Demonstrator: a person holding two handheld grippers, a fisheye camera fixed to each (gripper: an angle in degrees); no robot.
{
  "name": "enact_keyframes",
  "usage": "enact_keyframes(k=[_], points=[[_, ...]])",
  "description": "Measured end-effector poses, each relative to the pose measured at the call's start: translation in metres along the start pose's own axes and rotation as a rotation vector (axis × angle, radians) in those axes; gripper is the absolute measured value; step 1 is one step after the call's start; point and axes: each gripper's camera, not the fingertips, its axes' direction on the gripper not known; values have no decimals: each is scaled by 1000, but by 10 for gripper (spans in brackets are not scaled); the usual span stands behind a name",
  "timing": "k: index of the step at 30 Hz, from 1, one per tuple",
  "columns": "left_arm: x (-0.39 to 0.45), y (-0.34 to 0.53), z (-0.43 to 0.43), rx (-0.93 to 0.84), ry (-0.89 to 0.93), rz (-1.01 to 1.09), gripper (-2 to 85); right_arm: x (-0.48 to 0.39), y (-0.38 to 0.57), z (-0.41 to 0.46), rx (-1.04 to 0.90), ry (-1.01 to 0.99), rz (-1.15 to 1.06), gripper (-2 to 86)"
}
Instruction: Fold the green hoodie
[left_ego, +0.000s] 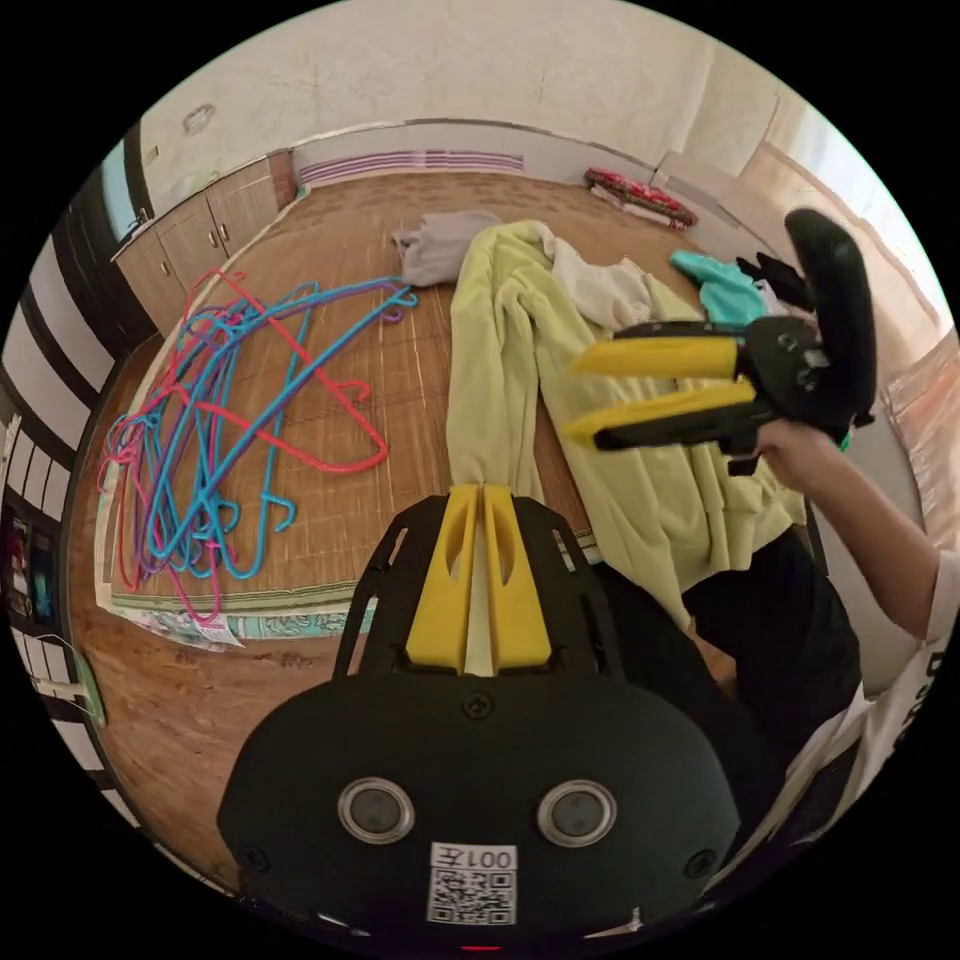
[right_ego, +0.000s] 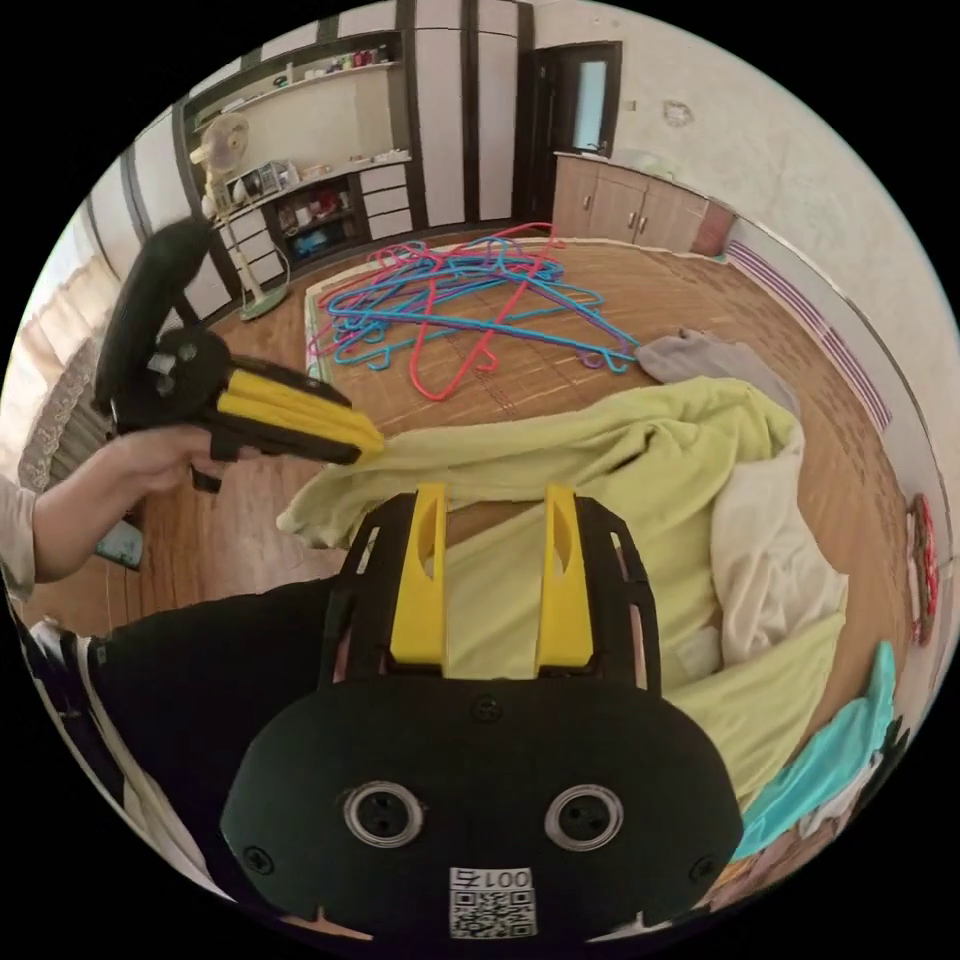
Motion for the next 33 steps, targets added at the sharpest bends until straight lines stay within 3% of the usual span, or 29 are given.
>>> enact_keyframes(k=[6, 12, 16, 21, 28, 33], points=[[-32, -4, -47, 120, 37, 57, -10, -21, -42, -1, 30, 19, -70, 134], [-33, 16, -57, 111, -25, 119, -9, -3, -77, -39, 226, 45, 95, 20], [-55, 48, -49, 112, -29, 29, -1, 15, -81, -60, 241, 2, 145, 11], [-90, 103, 2, 10, 70, -118, 54, 54, -76, -90, 308, -204, 205, 14], [-94, 136, 27, 34, 59, -173, 81, 59, -90, -105, 148, -169, 125, 49], [-100, 151, 5, 147, 33, -163, 9, 36, -99, -124, 91, -121, 31, 70]])
